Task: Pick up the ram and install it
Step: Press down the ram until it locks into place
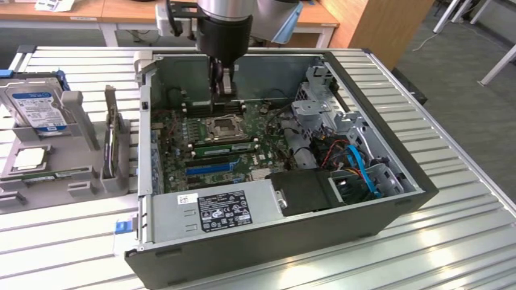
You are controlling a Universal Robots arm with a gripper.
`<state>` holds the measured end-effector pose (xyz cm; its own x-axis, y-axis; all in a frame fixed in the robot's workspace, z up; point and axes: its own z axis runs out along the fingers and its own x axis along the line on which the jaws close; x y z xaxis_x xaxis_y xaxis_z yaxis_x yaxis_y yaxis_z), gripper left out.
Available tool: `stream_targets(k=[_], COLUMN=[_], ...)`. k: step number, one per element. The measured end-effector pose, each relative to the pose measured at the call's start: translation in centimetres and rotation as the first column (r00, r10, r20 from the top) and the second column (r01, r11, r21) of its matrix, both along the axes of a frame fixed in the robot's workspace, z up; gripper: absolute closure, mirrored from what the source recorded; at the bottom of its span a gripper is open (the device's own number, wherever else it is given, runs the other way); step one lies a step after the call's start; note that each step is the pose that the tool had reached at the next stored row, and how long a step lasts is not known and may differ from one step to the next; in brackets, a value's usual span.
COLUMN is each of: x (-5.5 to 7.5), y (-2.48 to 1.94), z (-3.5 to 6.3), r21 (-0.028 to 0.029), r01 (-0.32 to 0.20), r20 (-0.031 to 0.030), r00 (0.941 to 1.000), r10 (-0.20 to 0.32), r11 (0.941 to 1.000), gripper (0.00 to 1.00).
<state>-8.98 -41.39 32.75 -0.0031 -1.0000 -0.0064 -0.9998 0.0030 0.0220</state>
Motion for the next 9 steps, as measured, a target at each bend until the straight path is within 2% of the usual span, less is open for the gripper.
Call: stream_targets(k=[9], x=[0.0], y=[0.00], z=[1.44], r21=[0.0000], r01=[0.000], r20=[0.0000], r00=[1.0000], r10=[0.000], r11=[1.0000], gripper=[0.90])
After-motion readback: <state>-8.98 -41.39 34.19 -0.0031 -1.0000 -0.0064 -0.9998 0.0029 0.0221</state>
